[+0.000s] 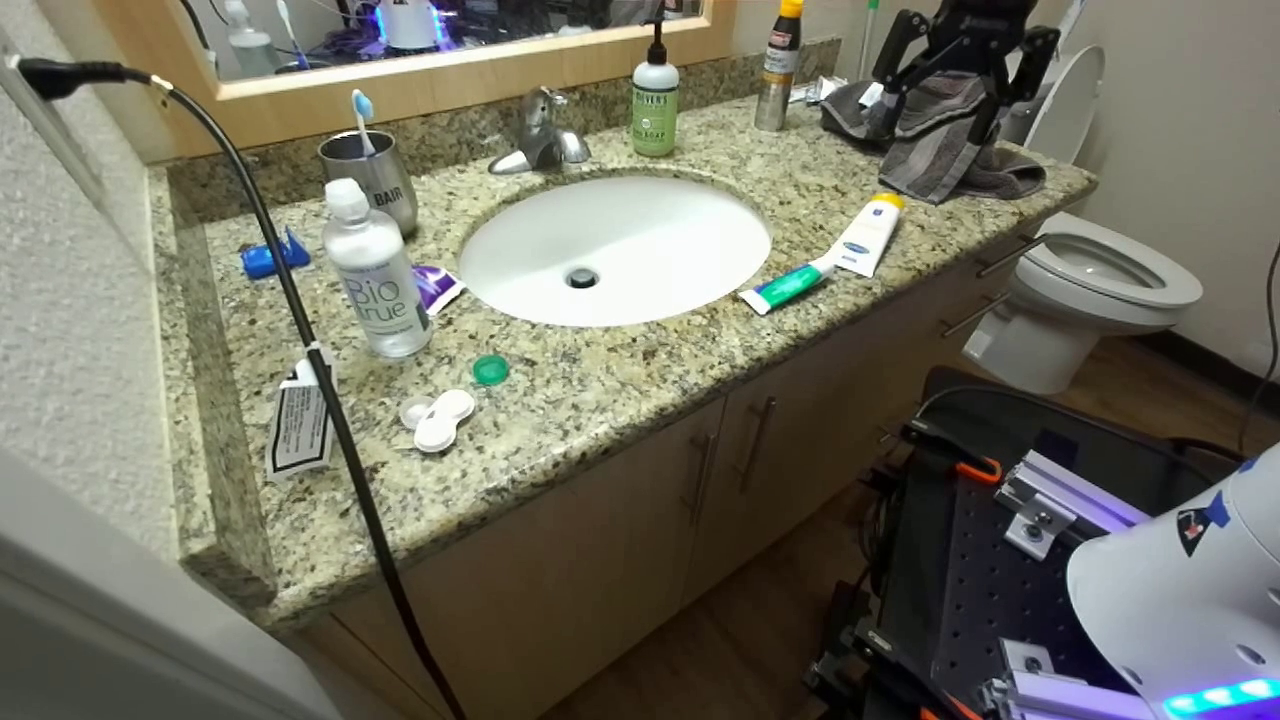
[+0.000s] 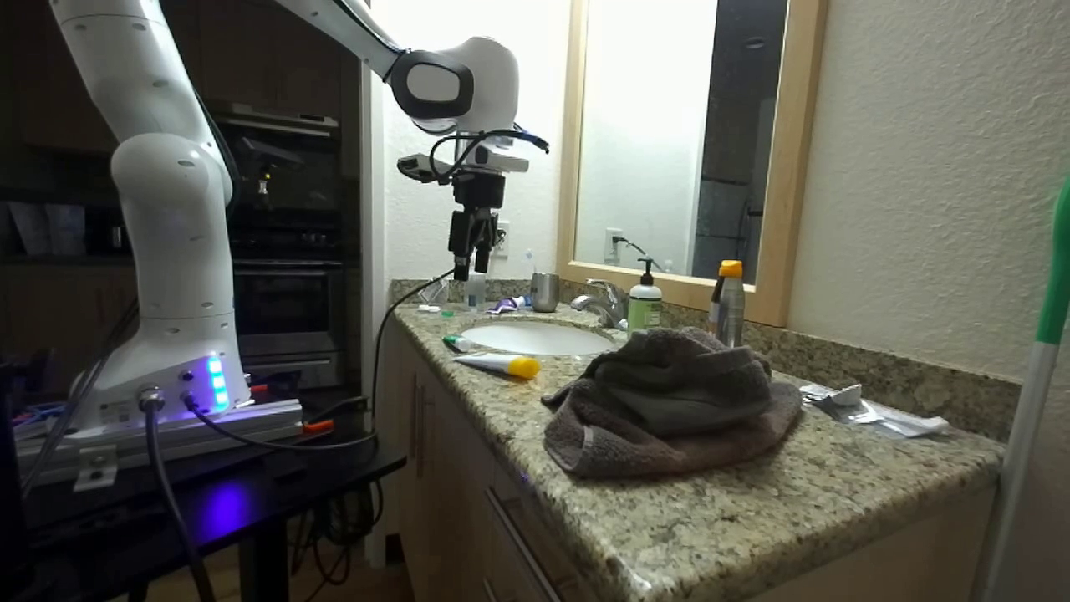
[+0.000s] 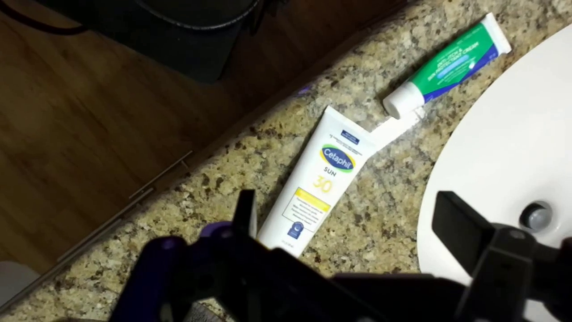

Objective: Move the right tube away from you

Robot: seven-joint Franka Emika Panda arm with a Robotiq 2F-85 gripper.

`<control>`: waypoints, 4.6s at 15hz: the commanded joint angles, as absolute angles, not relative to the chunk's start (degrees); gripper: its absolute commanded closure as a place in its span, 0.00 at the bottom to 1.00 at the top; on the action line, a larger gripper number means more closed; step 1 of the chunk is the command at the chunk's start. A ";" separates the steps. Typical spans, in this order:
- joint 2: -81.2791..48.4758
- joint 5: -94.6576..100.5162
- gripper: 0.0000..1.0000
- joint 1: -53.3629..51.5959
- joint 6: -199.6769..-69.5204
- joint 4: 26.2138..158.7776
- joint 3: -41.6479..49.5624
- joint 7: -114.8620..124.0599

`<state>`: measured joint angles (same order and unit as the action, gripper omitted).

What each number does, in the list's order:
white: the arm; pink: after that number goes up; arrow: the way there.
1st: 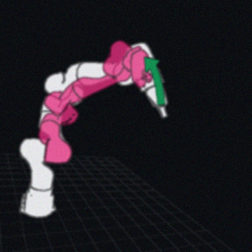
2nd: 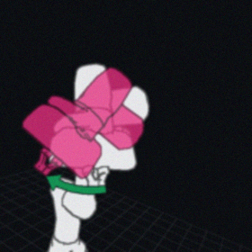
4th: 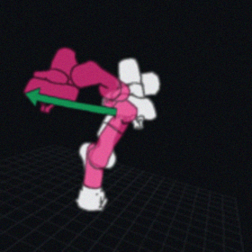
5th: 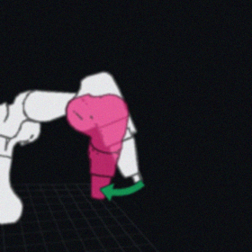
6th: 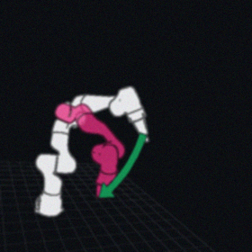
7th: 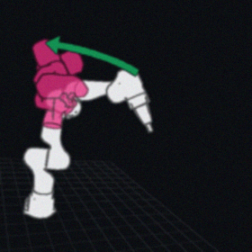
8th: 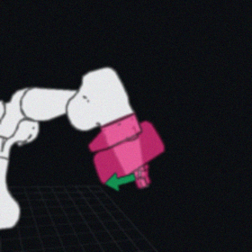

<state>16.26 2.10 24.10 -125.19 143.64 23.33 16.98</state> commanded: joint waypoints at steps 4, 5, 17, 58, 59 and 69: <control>15.23 2.49 0.00 25.57 -125.37 143.14 22.08 18.43; 14.83 2.50 0.00 25.72 -125.17 142.89 22.12 19.11; 14.15 1.77 0.00 25.97 -120.53 143.44 22.27 23.70; -8.86 -1.26 0.00 23.43 -143.81 138.89 25.92 41.03; -9.05 -1.25 0.00 23.40 -143.86 138.86 25.95 41.09; -9.50 -1.11 0.00 23.25 -143.52 138.40 26.05 41.52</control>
<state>-9.06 -0.85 24.20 -143.87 138.73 25.11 41.48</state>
